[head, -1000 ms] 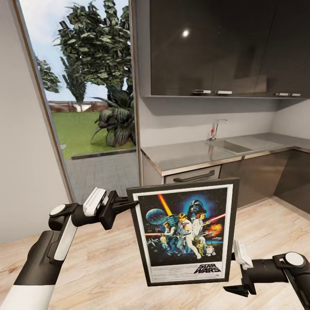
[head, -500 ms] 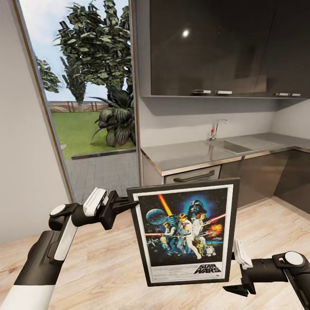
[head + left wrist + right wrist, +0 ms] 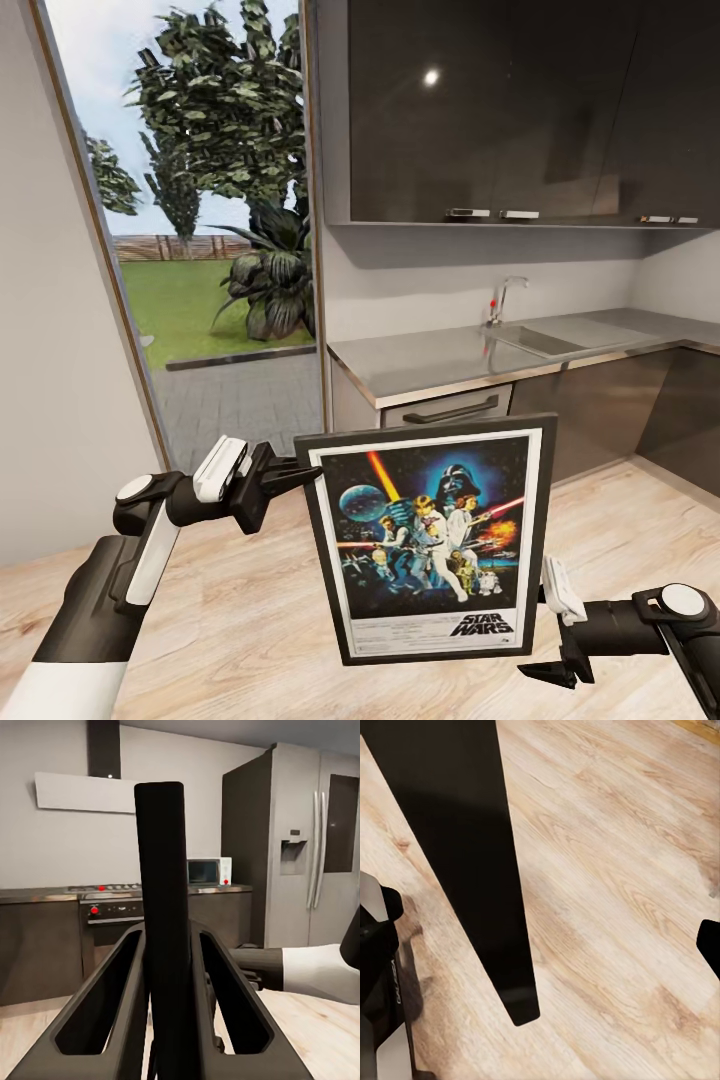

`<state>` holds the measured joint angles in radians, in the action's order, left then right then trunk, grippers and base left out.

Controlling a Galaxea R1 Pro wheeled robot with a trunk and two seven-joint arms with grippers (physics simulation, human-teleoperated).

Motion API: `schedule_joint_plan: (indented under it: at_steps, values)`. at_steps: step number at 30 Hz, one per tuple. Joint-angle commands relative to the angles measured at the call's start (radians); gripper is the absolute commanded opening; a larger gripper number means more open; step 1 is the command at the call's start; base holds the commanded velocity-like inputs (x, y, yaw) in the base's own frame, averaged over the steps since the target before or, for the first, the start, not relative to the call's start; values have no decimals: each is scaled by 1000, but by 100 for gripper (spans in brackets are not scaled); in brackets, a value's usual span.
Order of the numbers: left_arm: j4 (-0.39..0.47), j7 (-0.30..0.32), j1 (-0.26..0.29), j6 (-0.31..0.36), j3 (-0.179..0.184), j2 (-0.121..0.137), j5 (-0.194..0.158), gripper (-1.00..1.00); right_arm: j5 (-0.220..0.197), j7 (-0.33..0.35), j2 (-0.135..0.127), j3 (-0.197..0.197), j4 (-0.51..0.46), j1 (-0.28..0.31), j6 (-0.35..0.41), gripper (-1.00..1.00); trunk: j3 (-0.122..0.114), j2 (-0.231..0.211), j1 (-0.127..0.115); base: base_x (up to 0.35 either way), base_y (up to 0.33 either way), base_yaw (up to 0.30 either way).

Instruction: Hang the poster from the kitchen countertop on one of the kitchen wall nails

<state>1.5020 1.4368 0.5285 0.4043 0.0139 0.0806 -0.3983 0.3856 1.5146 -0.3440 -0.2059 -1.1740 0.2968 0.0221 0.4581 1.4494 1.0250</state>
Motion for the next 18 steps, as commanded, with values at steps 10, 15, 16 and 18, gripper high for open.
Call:
schedule_joint_plan:
  at_steps: [10, 15, 16, 18]
  values:
    - [1, 1, 1, 8, 1, 1, -4, -100, 4, 17, 0, -1, 0, 1, -3, 100, 1, 1, 0, 0, 0, 0]
    - [1, 1, 1, 8, 1, 1, -4, -100, 4, 26, 0, -2, 0, 1, -4, -100, 1, 1, 0, 0, 0, 0]
    - [1, 1, 1, 8, 1, 1, -4, -100, 4, 27, 0, -2, 0, 1, -4, -100, 1, 1, 0, 0, 0, 0]
    - [0, 1, 1, 8, 0, 1, -4, -100, 4, 28, 0, -2, -1, 1, -4, -100, 1, 1, 0, 0, 0, 0]
